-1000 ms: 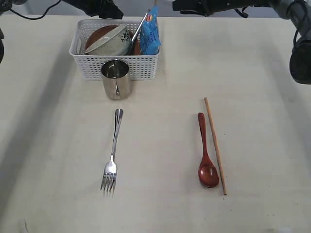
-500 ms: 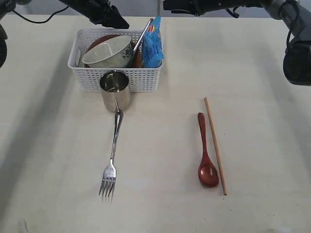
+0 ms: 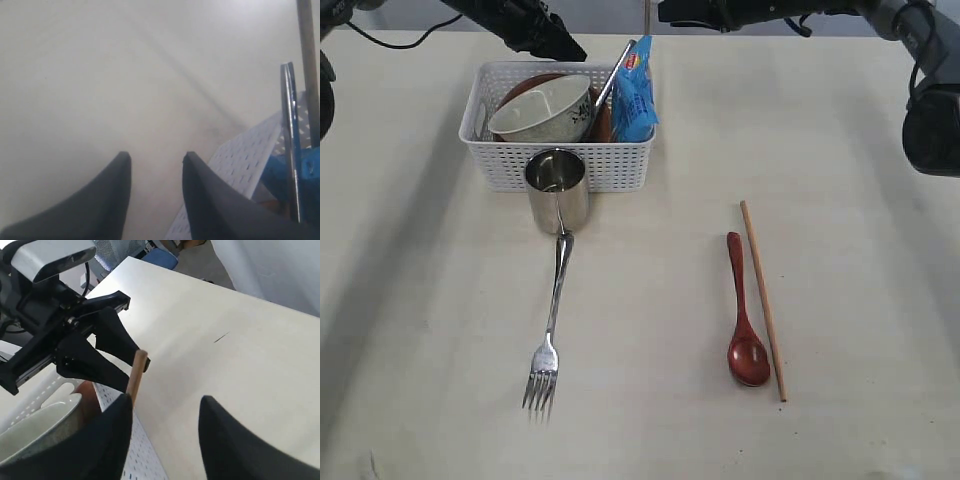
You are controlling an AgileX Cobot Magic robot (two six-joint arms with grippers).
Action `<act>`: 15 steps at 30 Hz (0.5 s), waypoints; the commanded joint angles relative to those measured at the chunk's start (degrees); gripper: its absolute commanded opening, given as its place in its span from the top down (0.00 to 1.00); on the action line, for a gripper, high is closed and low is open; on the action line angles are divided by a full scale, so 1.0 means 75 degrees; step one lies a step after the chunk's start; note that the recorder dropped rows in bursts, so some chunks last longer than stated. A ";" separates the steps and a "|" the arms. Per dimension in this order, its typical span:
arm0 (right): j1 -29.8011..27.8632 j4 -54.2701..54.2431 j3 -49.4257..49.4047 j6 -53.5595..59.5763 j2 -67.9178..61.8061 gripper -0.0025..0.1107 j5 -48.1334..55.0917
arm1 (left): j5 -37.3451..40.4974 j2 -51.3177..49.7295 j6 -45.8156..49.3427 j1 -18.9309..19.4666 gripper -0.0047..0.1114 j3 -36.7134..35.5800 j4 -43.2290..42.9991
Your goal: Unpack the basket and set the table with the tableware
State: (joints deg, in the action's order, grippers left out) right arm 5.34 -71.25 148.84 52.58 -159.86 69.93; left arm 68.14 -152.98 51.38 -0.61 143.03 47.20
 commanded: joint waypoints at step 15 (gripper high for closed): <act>0.0104 0.1283 0.0045 -0.0598 0.0444 0.51 0.0004 | 0.0243 0.0011 0.0316 -0.0055 0.67 0.0000 -0.0013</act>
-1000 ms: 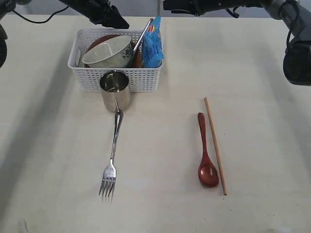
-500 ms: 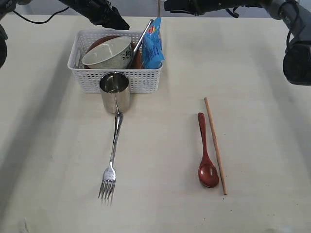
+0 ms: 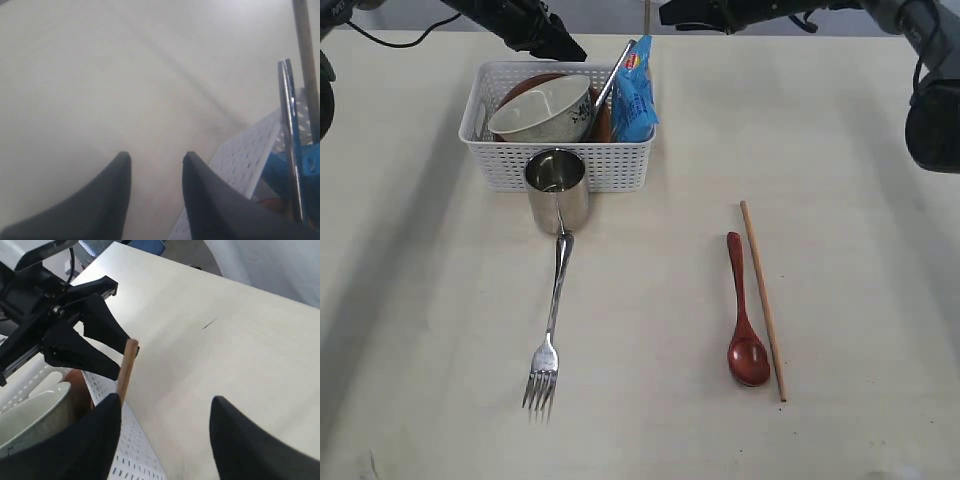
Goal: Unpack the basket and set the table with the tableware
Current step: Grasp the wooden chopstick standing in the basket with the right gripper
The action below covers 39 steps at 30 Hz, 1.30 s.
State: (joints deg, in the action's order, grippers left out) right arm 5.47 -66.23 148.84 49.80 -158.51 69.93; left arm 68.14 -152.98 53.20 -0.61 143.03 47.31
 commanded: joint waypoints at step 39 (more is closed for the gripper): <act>0.0360 -0.0050 -0.0272 0.0258 0.0141 0.88 0.0004 | 0.0243 0.0011 0.0472 -0.0217 0.67 0.0000 0.0154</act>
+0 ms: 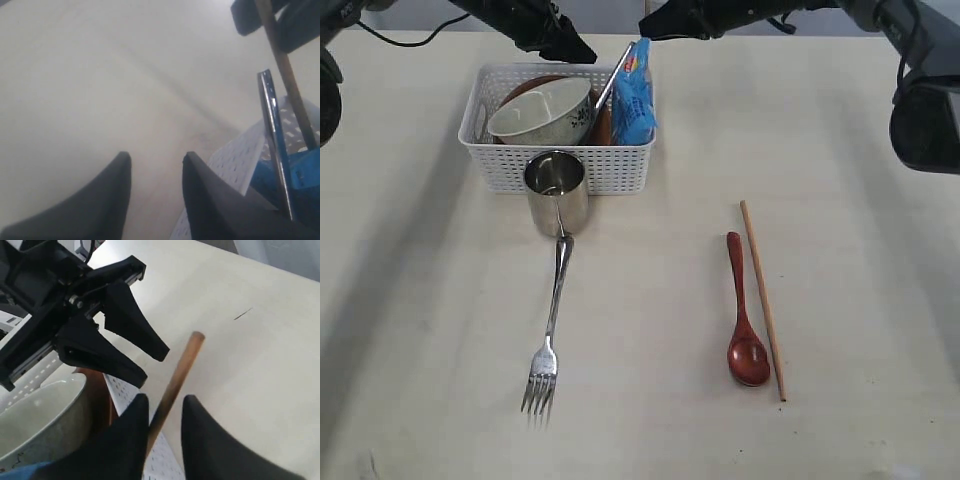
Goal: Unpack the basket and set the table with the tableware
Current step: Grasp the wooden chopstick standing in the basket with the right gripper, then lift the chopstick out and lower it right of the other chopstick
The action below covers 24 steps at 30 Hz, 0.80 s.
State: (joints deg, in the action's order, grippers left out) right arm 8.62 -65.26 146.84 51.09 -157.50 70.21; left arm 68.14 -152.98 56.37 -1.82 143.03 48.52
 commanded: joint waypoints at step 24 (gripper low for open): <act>-0.0828 0.0134 0.0224 -0.0646 0.1834 0.98 -0.0032 | 0.0243 0.0171 -0.0324 0.0170 0.67 0.0000 0.0001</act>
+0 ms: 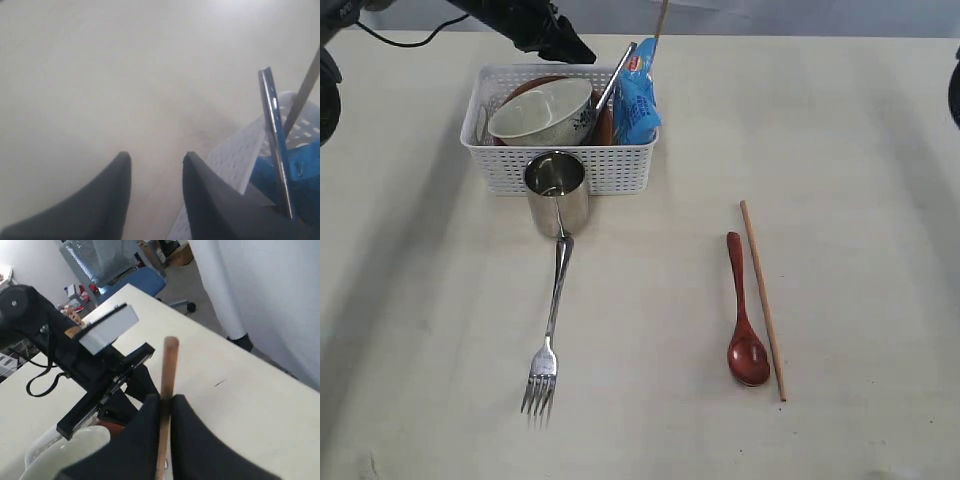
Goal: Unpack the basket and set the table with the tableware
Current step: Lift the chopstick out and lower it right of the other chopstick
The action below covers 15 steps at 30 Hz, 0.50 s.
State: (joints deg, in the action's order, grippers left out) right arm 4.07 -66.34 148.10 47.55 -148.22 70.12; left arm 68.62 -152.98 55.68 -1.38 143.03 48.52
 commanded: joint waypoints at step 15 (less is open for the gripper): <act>-0.0398 0.3991 0.0042 -0.2854 0.2132 0.98 -0.0021 | -0.0151 0.1127 -0.1320 0.0490 0.67 0.0058 -0.0002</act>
State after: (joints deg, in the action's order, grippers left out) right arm 1.34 -38.20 148.37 29.30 -132.99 70.08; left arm 67.35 -147.21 48.53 1.76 143.03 48.19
